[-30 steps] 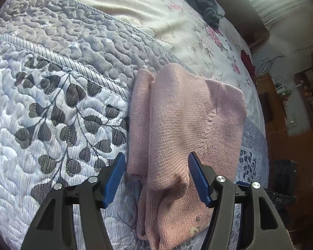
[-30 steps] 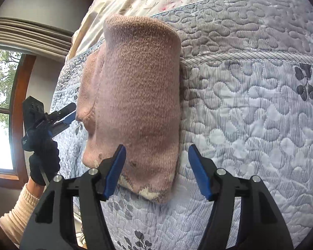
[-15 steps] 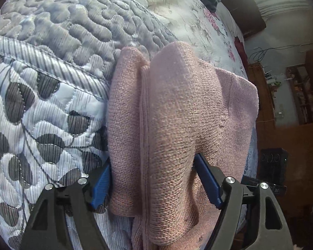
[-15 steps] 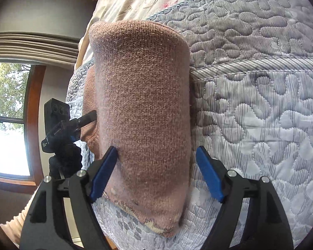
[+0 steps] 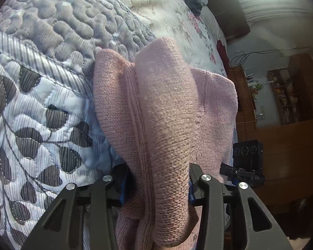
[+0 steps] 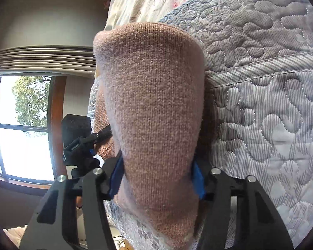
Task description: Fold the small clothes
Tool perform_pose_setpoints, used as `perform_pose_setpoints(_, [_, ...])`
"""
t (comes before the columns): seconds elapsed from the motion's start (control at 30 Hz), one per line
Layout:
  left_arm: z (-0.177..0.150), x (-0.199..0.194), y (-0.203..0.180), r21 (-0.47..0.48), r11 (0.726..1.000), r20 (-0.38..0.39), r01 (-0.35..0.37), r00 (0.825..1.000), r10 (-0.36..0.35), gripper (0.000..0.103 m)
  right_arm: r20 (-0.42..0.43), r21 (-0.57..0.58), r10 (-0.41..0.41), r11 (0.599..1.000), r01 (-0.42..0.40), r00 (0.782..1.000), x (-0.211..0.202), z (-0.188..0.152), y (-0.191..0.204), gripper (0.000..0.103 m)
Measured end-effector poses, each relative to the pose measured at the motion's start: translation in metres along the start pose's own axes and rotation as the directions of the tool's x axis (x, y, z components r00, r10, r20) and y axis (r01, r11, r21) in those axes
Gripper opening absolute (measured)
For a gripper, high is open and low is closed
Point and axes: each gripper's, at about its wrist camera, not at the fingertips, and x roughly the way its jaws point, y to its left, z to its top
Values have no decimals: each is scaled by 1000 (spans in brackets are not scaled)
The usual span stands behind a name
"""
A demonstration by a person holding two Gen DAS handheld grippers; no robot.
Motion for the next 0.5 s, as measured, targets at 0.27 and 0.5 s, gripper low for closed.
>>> perform_pose_setpoints(0.27, [-60,-23,-66,89,984,-42,155,988,-152,36,1,-38,61,997,-61,998,-83,-31,24,40])
perform_pose_setpoints(0.5, [-122,-4,-116,83,975,-95,208,975,-200,34,-19,9,12,1000,-11,1000,-137,-88,12,41])
